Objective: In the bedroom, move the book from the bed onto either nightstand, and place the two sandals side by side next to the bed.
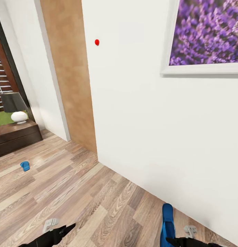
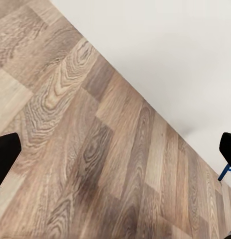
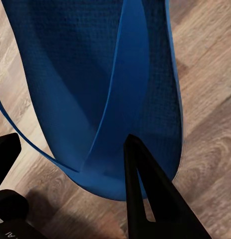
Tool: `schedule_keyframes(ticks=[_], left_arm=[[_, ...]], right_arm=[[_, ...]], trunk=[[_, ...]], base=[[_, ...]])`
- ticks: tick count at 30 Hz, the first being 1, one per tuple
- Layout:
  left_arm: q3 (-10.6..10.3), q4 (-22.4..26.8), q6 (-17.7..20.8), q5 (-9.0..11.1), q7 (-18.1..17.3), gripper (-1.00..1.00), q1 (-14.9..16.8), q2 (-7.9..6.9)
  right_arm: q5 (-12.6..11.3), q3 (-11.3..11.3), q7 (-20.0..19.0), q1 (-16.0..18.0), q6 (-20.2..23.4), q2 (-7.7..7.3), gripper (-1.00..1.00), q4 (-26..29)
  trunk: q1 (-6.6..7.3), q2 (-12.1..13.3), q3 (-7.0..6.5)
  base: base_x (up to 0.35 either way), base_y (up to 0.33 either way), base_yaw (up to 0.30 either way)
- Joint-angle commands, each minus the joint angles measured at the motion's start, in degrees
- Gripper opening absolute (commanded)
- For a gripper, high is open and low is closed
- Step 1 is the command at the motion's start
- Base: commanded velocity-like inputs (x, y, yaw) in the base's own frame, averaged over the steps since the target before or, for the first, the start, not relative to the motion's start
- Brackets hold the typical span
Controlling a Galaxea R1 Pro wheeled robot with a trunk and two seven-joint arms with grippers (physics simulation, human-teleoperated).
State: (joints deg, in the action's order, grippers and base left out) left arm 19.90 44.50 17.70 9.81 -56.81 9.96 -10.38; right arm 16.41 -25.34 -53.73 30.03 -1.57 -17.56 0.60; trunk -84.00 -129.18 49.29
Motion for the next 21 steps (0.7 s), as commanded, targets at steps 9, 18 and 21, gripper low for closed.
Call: schedule_keyframes(ticks=[9,18,21], left_arm=[[0.0,0.0,0.6,0.3,-0.2,1.0,0.0,0.01],[0.0,0.0,0.6,0.3,-0.1,1.0,0.1,0.01],[0.0,0.0,0.6,0.3,-0.1,1.0,0.0,0.01]], right_arm=[[0.5,-0.5,-0.4,0.0,0.0,-0.02,-1.0,0.0],[0.5,-0.5,-0.4,0.0,0.0,-0.02,-1.0,0.0],[0.5,-0.5,-0.4,0.0,0.0,-0.02,-1.0,0.0]], trunk=[[0.01,0.0,0.06],[0.01,0.0,0.06],[0.01,0.0,0.06]], base=[[0.001,0.0,0.236],[0.202,-0.077,0.236],[0.246,-0.106,0.236]])
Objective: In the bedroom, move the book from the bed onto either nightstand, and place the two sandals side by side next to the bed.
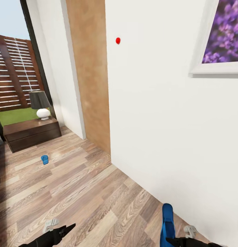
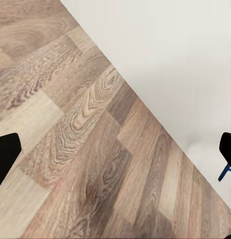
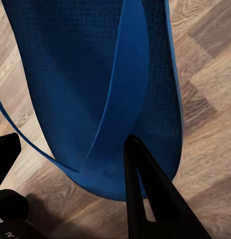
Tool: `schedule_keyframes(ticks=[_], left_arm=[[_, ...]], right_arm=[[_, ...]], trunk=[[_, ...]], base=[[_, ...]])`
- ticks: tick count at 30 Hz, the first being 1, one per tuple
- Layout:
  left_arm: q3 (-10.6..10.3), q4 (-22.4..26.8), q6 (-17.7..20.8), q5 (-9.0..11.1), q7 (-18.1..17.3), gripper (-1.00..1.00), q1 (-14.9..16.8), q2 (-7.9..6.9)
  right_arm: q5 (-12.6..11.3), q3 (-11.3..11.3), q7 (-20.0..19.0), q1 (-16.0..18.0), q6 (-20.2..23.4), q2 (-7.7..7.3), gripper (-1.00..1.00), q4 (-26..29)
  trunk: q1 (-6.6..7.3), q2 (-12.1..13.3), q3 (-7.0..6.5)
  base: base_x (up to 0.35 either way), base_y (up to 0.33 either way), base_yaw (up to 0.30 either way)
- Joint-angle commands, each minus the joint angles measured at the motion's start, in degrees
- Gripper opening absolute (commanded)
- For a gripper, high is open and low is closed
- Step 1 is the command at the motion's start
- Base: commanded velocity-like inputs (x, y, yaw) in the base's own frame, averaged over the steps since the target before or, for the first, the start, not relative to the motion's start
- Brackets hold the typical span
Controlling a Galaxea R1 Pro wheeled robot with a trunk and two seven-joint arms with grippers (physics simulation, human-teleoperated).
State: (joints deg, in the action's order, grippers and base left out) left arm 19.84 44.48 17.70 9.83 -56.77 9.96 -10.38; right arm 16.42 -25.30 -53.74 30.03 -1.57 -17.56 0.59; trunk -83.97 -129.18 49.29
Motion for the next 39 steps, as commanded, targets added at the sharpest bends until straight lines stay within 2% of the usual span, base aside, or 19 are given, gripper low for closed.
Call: schedule_keyframes(ticks=[1,33,39], left_arm=[[0.0,0.0,0.6,0.3,-0.2,1.0,0.1,0.01],[0.0,0.0,0.6,0.3,-0.2,1.0,0.1,0.01],[0.1,0.0,0.6,0.3,-0.2,1.0,0.1,0.01]], right_arm=[[0.5,-0.5,-0.4,0.0,0.0,-0.02,-1.0,0.0],[0.5,-0.5,-0.4,0.0,0.1,-0.02,-1.0,0.0],[0.5,-0.5,-0.4,0.0,0.1,-0.02,-1.0,0.0]], trunk=[[-0.01,0.0,0.06],[-0.01,0.0,0.06],[-0.01,0.0,0.06]], base=[[0.23,-0.103,0.236],[0.215,-0.102,0.229],[0.06,-0.033,0.157]])
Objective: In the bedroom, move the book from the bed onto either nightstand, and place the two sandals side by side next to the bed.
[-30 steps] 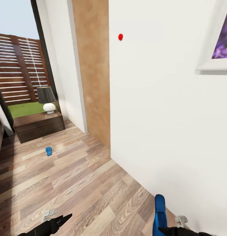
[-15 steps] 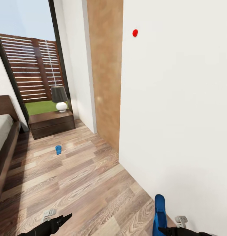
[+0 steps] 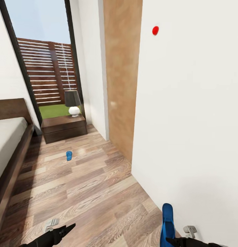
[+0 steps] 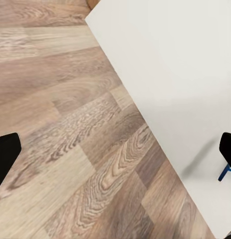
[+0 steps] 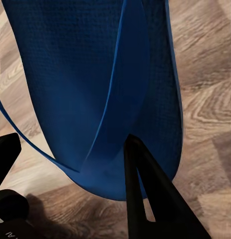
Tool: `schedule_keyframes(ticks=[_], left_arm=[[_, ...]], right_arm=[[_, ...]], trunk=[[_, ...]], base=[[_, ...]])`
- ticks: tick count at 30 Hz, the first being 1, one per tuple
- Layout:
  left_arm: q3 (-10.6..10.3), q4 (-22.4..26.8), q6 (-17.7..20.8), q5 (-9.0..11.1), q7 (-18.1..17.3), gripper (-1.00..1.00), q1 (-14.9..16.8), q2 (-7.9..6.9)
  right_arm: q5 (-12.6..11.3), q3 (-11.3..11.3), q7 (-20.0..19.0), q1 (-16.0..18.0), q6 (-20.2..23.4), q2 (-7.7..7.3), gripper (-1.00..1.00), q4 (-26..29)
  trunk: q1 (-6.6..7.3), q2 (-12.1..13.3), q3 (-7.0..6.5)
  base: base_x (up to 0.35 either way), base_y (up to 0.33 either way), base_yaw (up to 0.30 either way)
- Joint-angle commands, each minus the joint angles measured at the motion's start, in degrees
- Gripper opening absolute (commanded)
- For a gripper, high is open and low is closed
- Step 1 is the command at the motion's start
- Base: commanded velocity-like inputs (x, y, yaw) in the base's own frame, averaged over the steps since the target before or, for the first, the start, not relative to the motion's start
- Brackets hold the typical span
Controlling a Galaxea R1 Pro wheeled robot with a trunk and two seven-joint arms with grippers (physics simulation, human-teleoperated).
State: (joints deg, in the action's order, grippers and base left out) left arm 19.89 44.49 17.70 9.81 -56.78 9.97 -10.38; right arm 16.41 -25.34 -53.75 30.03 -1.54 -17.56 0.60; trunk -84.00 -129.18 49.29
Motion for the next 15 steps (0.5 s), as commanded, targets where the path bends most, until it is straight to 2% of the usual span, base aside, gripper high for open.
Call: schedule_keyframes(ticks=[1,15], left_arm=[[0.1,0.0,0.6,0.3,-0.2,1.0,0.0,0.01],[0.1,0.0,0.6,0.3,-0.2,1.0,0.0,0.01]], right_arm=[[0.5,-0.5,-0.4,0.0,0.0,-0.02,-1.0,0.0],[0.5,-0.5,-0.4,0.0,0.0,-0.02,-1.0,0.0]], trunk=[[0.01,0.0,0.06],[0.01,0.0,0.06]], base=[[0.008,-0.005,0.2],[0.001,-0.001,0.215]])
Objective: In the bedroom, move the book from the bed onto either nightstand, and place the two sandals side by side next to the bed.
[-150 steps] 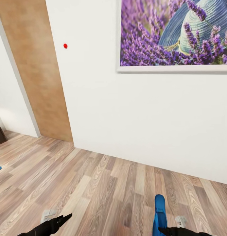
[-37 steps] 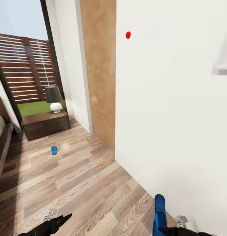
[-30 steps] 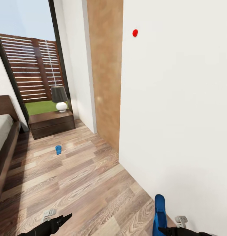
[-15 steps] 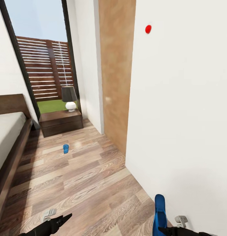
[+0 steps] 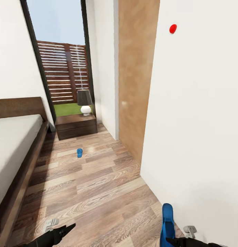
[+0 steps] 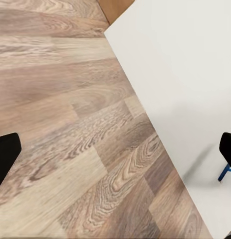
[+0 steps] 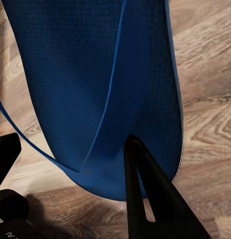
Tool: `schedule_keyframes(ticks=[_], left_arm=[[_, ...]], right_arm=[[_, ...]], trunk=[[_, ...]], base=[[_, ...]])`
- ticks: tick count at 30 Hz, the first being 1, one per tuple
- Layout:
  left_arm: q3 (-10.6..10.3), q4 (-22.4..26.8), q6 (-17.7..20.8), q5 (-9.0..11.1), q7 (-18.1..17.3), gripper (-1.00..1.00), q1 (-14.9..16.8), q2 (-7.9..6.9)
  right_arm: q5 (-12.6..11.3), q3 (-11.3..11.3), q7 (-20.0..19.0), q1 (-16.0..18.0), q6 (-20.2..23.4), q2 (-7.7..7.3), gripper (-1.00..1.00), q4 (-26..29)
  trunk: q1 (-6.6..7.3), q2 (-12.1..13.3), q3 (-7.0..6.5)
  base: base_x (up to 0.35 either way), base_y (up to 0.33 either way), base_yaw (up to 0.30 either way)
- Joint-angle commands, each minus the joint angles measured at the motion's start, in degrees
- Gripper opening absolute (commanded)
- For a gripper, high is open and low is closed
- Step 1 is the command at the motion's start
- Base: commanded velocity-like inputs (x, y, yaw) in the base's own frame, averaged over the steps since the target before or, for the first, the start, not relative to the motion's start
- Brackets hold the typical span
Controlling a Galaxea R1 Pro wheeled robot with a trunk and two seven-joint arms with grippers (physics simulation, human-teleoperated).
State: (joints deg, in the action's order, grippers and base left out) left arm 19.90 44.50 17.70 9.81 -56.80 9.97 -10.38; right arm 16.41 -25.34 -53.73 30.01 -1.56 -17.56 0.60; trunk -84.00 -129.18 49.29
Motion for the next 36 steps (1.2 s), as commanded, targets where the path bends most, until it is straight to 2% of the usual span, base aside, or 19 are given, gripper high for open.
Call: schedule_keyframes(ticks=[1,11,17,27,36], left_arm=[[0.0,0.0,0.6,0.3,-0.2,1.0,0.0,0.01],[0.0,0.0,0.6,0.3,-0.2,1.0,0.0,0.01],[0.0,0.0,0.6,0.3,-0.2,1.0,0.0,0.01],[0.0,0.0,0.6,0.3,-0.2,1.0,0.0,0.01],[0.0,0.0,0.6,0.3,-0.2,1.0,0.0,0.01]], right_arm=[[0.5,-0.5,-0.4,0.0,0.0,-0.02,-1.0,0.0],[0.5,-0.5,-0.4,0.0,0.0,-0.02,-1.0,0.0],[0.5,-0.5,-0.4,0.0,0.0,-0.02,-1.0,0.0],[0.5,-0.5,-0.4,0.0,0.0,-0.02,-1.0,0.0],[0.6,-0.5,-0.4,0.0,0.0,-0.02,-1.0,0.0]], trunk=[[0.01,0.0,0.06],[0.01,0.0,0.06],[0.01,0.0,0.06],[0.01,0.0,0.06],[0.01,0.0,0.06]], base=[[0.0,0.0,0.217],[0.009,-0.006,0.217],[0.178,-0.109,0.198],[0.288,-0.139,0.023],[0.21,-0.014,0.027]])
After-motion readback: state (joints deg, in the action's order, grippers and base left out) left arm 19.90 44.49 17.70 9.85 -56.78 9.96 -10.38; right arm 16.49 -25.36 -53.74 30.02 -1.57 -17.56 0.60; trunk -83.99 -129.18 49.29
